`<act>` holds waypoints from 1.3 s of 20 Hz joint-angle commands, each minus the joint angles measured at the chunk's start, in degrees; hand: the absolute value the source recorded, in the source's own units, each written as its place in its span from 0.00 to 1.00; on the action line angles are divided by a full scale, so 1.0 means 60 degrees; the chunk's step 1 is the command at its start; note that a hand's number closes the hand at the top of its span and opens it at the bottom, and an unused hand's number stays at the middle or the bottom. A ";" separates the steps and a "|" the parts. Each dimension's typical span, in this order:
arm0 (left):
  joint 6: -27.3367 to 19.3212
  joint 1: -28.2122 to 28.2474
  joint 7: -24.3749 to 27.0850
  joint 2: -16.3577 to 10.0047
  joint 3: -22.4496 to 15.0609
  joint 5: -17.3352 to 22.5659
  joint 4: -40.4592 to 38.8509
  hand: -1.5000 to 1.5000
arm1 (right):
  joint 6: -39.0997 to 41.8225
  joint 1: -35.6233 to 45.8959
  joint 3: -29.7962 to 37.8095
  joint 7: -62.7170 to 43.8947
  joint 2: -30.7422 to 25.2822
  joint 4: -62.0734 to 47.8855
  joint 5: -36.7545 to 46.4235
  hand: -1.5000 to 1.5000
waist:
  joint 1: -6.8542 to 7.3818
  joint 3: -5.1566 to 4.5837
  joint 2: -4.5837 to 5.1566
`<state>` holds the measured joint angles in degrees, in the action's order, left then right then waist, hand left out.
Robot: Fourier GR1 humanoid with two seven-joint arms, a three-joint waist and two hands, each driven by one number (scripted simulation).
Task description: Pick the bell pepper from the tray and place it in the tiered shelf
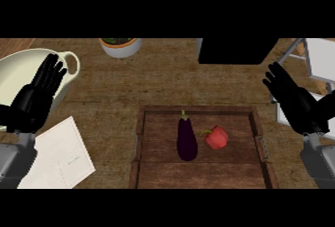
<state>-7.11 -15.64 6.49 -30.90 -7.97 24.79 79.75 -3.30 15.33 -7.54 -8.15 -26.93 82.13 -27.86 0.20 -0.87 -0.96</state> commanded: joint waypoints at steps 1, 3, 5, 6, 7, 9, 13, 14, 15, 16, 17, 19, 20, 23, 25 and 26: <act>-0.0179 -0.0118 -0.0392 0.0155 -0.0002 -0.0278 0.0394 0.50 | -0.0007 0.0690 -0.0248 -0.0282 0.0095 0.0579 0.0503 0.00 | 0.0003 0.0143 0.0144; -0.0545 0.0115 -0.0074 0.0541 -0.0729 -0.0929 0.0074 0.50 | 0.1569 0.1191 -0.0244 0.0887 -0.0558 0.0226 0.0533 0.00 | 0.0082 0.0155 0.0192; -0.0722 -0.0076 -0.0195 0.0694 -0.1239 -0.1421 -0.0012 0.50 | 0.2135 0.1841 -0.0927 0.1225 -0.0661 0.0578 0.1130 0.00 | 0.0151 0.0157 0.0228; -0.0985 0.0086 -0.0545 0.0857 -0.1670 -0.1672 0.0425 0.50 | 0.2480 0.2074 -0.0909 0.1560 -0.0858 0.0636 0.1245 0.00 | 0.0272 0.0175 0.0185; -0.0479 0.0167 -0.0326 0.0758 -0.1159 -0.0963 0.0110 0.50 | 0.1323 0.0613 0.0039 0.0665 0.2359 0.0220 -0.2599 0.00 | 0.0113 0.0474 0.0551; -0.0541 0.0362 -0.0452 0.0588 -0.1256 -0.1166 -0.0040 0.50 | 0.0866 0.1542 -0.0294 0.1340 -0.1760 0.0397 0.2528 1.00 | -0.0231 -0.0078 0.0038; -0.1167 0.0226 -0.0843 0.1263 -0.1925 -0.1670 0.0344 0.50 | -0.1560 0.0641 -0.0253 0.3974 -0.0132 -0.0696 0.4106 0.00 | 0.0055 0.0196 0.0247; -0.1181 0.0255 -0.0543 0.1368 -0.1923 -0.1784 0.0029 0.50 | -0.1905 0.0460 -0.0123 0.4864 0.0377 -0.1054 0.4086 0.00 | 0.0048 0.0190 0.0291; -0.1143 0.0322 -0.0815 0.1231 -0.1983 -0.1821 0.0351 0.50 | -0.2183 0.0568 -0.0187 0.5427 0.0984 -0.1484 0.4089 0.00 | 0.0207 0.0186 0.0254; -0.1177 0.0236 -0.0658 0.1452 -0.1984 -0.1872 -0.0051 0.50 | -0.1612 0.0415 0.0350 0.6442 0.0961 -0.2164 0.3463 0.00 | 0.0120 0.0186 0.0293; -0.1349 0.0543 -0.0153 0.1739 -0.2199 -0.2163 -0.0252 0.50 | -0.1213 0.0398 0.0595 0.7135 0.0881 -0.2350 0.3203 0.00 | 0.0086 0.0176 0.0273; -0.1330 0.0212 -0.0422 0.1840 -0.2017 -0.2172 -0.0419 0.50 | -0.0043 0.0814 0.0837 0.7690 0.0959 -0.2830 0.2514 0.00 | 0.0050 0.0162 0.0225; -0.1450 0.0332 -0.0550 0.2050 -0.2167 -0.2284 -0.0346 0.50 | 0.0343 0.0993 0.0784 0.7720 0.0967 -0.2939 0.2455 0.00 | 0.0054 0.0158 0.0206; -0.1194 0.0247 -0.0424 0.1749 -0.1807 -0.2162 -0.0266 0.50 | 0.2005 0.0790 0.0059 0.7356 -0.0451 -0.2895 0.3106 0.00 | 0.0002 0.0145 0.0186; -0.1496 -0.0016 -0.0862 0.1895 -0.1953 -0.2470 -0.0413 0.50 | 0.1872 0.1279 -0.0351 0.6389 -0.0896 -0.2443 0.3750 0.00 | -0.0061 0.0137 0.0160; -0.1224 0.0571 -0.0674 0.1592 -0.1791 -0.2229 -0.0049 0.50 | 0.1411 0.0985 -0.0845 0.6520 -0.0623 -0.2234 0.4397 0.00 | 0.0021 0.0136 0.0139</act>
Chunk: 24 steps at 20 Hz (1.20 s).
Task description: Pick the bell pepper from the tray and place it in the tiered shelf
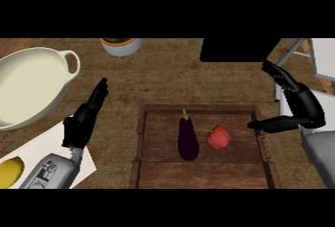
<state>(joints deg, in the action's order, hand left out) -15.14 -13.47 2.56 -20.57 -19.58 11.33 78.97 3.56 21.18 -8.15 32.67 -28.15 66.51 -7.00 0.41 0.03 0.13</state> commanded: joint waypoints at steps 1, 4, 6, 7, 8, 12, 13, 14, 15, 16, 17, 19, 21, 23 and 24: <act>0.0146 -0.0035 -0.0238 0.0055 0.0144 0.0095 0.0128 0.50 | 0.0612 -0.0119 -0.0651 -0.0609 -0.0899 0.0920 0.0834 0.00 | -0.0126 -0.0016 -0.0064; 0.0015 -0.0180 -0.0064 0.0274 0.0111 -0.0275 -0.0273 0.50 | 0.0106 -0.0035 -0.1084 -0.2033 -0.0827 0.2126 0.1505 0.00 | -0.0185 -0.0021 -0.0060; -0.0080 -0.0105 -0.0164 0.0402 0.0111 -0.0336 -0.0118 0.50 | 0.0225 -0.0323 -0.1204 -0.2977 -0.1097 0.3304 0.1624 0.00 | -0.0208 -0.0020 -0.0075; 0.0468 0.0118 0.0064 -0.0146 0.0484 0.0000 -0.0165 0.50 | 0.0336 -0.0052 -0.1295 -0.3674 -0.1296 0.3673 0.1733 0.00 | -0.0184 -0.0028 -0.0087; -0.0018 0.0200 0.0053 0.0354 0.0143 -0.0305 -0.0079 0.50 | 0.0240 -0.0578 -0.1476 -0.3829 -0.1538 0.4197 0.2072 0.00 | -0.0266 -0.0026 -0.0105; 0.0208 0.0348 0.0138 0.0153 0.0173 -0.0327 -0.0047 0.50 | 0.1152 -0.0219 -0.2182 -0.5197 -0.2513 0.5002 0.3035 0.00 | -0.0214 -0.0031 -0.0107; 0.0286 0.0127 0.0001 0.0120 0.0358 -0.0223 -0.0303 0.50 | 0.1172 -0.0012 -0.2458 -0.6016 -0.2371 0.5656 0.3238 0.00 | -0.0240 -0.0036 -0.0104; -0.0062 0.0261 0.0012 0.0441 0.0113 -0.0412 -0.0183 0.50 | 0.1292 -0.0040 -0.2837 -0.6343 -0.2630 0.6018 0.3747 0.00 | -0.0282 -0.0045 -0.0145; 0.0033 0.0274 -0.0286 0.0348 0.0139 -0.0318 0.0135 0.50 | 0.1299 -0.0264 -0.2861 -0.6526 -0.2805 0.6252 0.4026 0.00 | -0.0238 -0.0028 -0.0134; 0.0062 -0.0077 -0.0069 0.0354 0.0255 -0.0425 -0.0247 0.50 | 0.1823 0.0082 -0.2727 -0.7113 -0.3111 0.6619 0.3874 0.00 | -0.0297 -0.0036 -0.0110; -0.0101 0.0320 -0.0013 0.0584 0.0047 -0.0531 -0.0059 0.50 | 0.1291 -0.0331 -0.3098 -0.7192 -0.2826 0.6681 0.4679 0.00 | -0.0196 -0.0021 -0.0089; 0.0447 0.0182 0.0064 0.0323 0.0463 -0.0178 -0.0307 0.50 | 0.1602 -0.0345 -0.3244 -0.8520 -0.2668 0.7560 0.4872 0.00 | -0.0193 -0.0023 -0.0076; 0.0197 0.0122 0.0099 0.0493 0.0461 -0.0545 -0.0236 0.50 | 0.1989 -0.0586 -0.3341 -0.9193 -0.2414 0.8282 0.5009 0.00 | -0.0153 -0.0015 -0.0055; 0.0128 0.0158 -0.0224 0.0697 0.0377 -0.0815 -0.0055 0.50 | 0.2252 -0.0659 -0.3370 -0.9342 -0.1993 0.8259 0.5450 0.00 | -0.0104 -0.0009 -0.0041; 0.0647 0.0429 0.0073 0.0316 0.0669 -0.0595 0.0220 0.50 | 0.2009 -0.0947 -0.3702 -0.9238 -0.1608 0.8125 0.5989 0.00 | -0.0074 -0.0008 -0.0039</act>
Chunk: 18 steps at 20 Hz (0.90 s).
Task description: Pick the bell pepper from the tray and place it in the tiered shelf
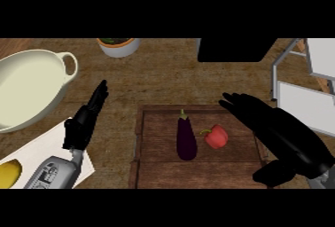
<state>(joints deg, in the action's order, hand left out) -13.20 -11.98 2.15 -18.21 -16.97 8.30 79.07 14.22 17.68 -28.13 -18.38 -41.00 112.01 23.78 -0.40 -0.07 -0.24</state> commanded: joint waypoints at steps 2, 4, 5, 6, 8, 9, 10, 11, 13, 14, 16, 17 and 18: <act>0.0159 -0.0197 -0.0053 0.0468 0.0305 -0.0372 -0.0175 0.50 | 0.0346 -0.0984 0.0031 -0.0363 0.0588 0.0980 0.1099 0.00 | 0.0023 0.0011 0.0032; 0.0526 -0.0419 -0.0403 0.0105 0.0600 -0.0336 -0.0052 0.50 | 0.0724 -0.0461 -0.0269 -0.1096 0.1317 0.1056 0.1276 0.00 | 0.0061 0.0009 0.0034; 0.0319 -0.0748 -0.0042 0.0560 0.0512 -0.0417 -0.0630 0.50 | 0.0933 -0.0560 -0.0430 -0.1957 0.1345 0.1973 0.1236 0.00 | 0.0000 0.0005 0.0031; 0.0219 0.0593 -0.0565 0.0326 0.0143 -0.0644 0.1026 0.50 | 0.0371 -0.1379 -0.0192 -0.0568 0.1051 0.1343 0.1896 0.00 | 0.0074 0.0014 0.0019; 0.0548 -0.0067 -0.0389 0.0512 0.0584 -0.0625 0.0073 0.50 | 0.0774 -0.1210 -0.0484 -0.1062 0.1666 0.1628 0.2294 0.00 | 0.0054 0.0010 0.0030; 0.0592 -0.0176 -0.0291 0.0628 0.0654 -0.0707 -0.0049 0.50 | 0.0307 -0.1496 -0.0426 -0.0417 0.1753 0.1049 0.2784 0.00 | 0.0050 0.0012 0.0035; 0.0534 0.0553 0.0153 0.0594 0.0620 -0.0783 0.0446 0.50 | 0.0786 -0.1541 -0.0070 -0.0811 0.1632 0.1645 0.2501 0.00 | 0.0063 0.0011 0.0027; 0.0501 0.0265 -0.0398 0.0774 0.0544 -0.0963 0.0444 0.50 | 0.1002 -0.1011 0.0037 -0.0877 0.2138 0.1129 0.2607 0.00 | 0.0078 0.0011 0.0033; 0.0481 0.0275 -0.0379 0.0884 0.0558 -0.1061 0.0361 0.50 | 0.0590 -0.1570 -0.1013 -0.1316 0.2728 0.1385 0.3524 0.00 | 0.0063 0.0011 0.0029; 0.0585 0.0605 -0.0295 0.0840 0.0579 -0.1147 0.0476 0.50 | 0.0338 -0.2168 -0.0225 -0.0067 0.1987 0.1133 0.3381 0.00 | 0.0054 0.0014 0.0031; 0.0993 0.0017 -0.0287 0.0788 0.1169 -0.0950 -0.0001 0.50 | 0.0989 -0.2039 0.0010 -0.0271 0.2220 0.1249 0.3305 0.00 | 0.0041 0.0011 0.0035; 0.1028 0.0069 -0.0788 0.0655 0.1122 -0.1009 0.0596 0.50 | 0.0831 -0.1606 -0.0649 -0.0849 0.3094 0.1019 0.3843 0.00 | 0.0072 0.0011 0.0032; 0.0691 0.0597 -0.0455 0.1081 0.0756 -0.1386 0.0719 0.50 | 0.1013 -0.1762 -0.0601 -0.0808 0.3126 0.1141 0.3883 0.00 | 0.0072 0.0011 0.0031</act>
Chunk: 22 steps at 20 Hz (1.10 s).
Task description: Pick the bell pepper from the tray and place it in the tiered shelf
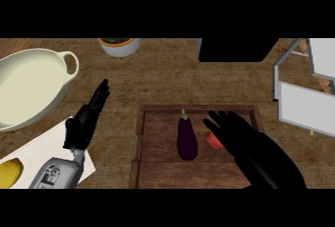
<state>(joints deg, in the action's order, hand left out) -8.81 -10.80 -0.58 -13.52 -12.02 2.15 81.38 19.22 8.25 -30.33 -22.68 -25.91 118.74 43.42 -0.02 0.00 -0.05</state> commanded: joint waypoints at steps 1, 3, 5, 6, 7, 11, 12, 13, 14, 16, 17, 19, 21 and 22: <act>0.0454 0.0437 0.0150 -0.0055 0.0449 -0.0028 0.0287 0.50 | 0.0599 -0.0199 0.0591 0.0386 0.0216 0.0046 0.0132 0.00 | 0.0007 0.0000 0.0001; 0.0285 -0.0272 -0.0343 0.0391 0.0349 -0.0377 0.0108 0.50 | 0.0698 -0.0335 0.0494 0.0300 0.0573 0.0328 0.0400 0.00 | -0.0015 0.0000 0.0001; 0.0297 -0.0385 -0.0601 0.0368 0.0533 -0.0284 0.0023 0.50 | 0.0061 0.0118 -0.0046 0.0376 0.1281 -0.1111 0.1142 0.00 | 0.0019 0.0000 0.0006; -0.0026 -0.0435 -0.0289 0.0793 0.0203 -0.0717 -0.0161 0.50 | 0.0532 0.0064 -0.0151 -0.0134 0.1354 -0.0464 0.1262 0.00 | -0.0004 -0.0001 0.0003; 0.0527 -0.0044 -0.0191 0.0410 0.0410 -0.0574 -0.0001 0.50 | 0.0096 -0.0238 0.0723 0.1167 0.0919 -0.1199 0.0889 0.00 | 0.0006 0.0001 0.0006; 0.0705 0.0116 -0.0305 0.0579 0.0662 -0.0590 0.0361 0.50 | 0.0389 -0.0364 0.0390 0.0726 0.1492 -0.0925 0.1679 0.00 | 0.0003 0.0000 0.0000; 0.0771 0.0912 0.0194 0.0323 0.0638 -0.0603 0.0783 0.50 | 0.0314 -0.0276 0.0433 0.0820 0.1418 -0.1241 0.1733 0.00 | 0.0032 0.0000 -0.0003; 0.0668 0.0162 0.0339 0.0700 0.0761 -0.0821 -0.0187 0.50 | 0.0289 -0.0115 0.0645 0.1238 0.1603 -0.1723 0.1742 0.00 | 0.0004 0.0000 0.0007; 0.1260 0.0841 0.0480 0.0174 0.0985 -0.0333 0.0253 0.50 | 0.0900 -0.0556 0.0234 0.0295 0.1544 -0.0324 0.1812 0.00 | 0.0002 -0.0002 -0.0005; 0.0944 0.0562 -0.0507 0.0461 0.0821 -0.0673 0.1005 0.50 | 0.0562 -0.0457 0.1163 0.1353 0.1242 -0.1161 0.1677 0.00 | 0.0010 0.0001 -0.0002; 0.0771 0.0644 -0.0081 0.0778 0.0629 -0.1002 0.0698 0.50 | 0.0359 -0.0643 0.0425 0.1171 0.1674 -0.1229 0.2282 0.00 | 0.0004 0.0000 0.0000; 0.1102 0.0036 0.0028 0.0609 0.1132 -0.0774 -0.0136 0.50 | 0.0389 -0.0120 0.0642 0.1288 0.1862 -0.1921 0.2399 0.00 | 0.0002 -0.0001 0.0011; 0.0580 0.0306 -0.0814 0.1075 0.0559 -0.1227 0.0877 0.50 | 0.0247 -0.0724 0.0492 0.1299 0.1697 -0.1694 0.2721 0.00 | -0.0004 0.0001 0.0000; 0.0888 -0.0102 -0.0119 0.0763 0.1157 -0.0987 0.0018 0.50 | -0.0121 -0.0082 0.0681 0.1757 0.1882 -0.2815 0.2799 0.00 | 0.0010 0.0000 0.0015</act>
<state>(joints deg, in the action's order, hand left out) -4.11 -8.67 -1.75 -8.89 -7.23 -3.58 84.02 21.31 6.22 -26.31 -14.83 -15.92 108.27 57.24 0.01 0.00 -0.03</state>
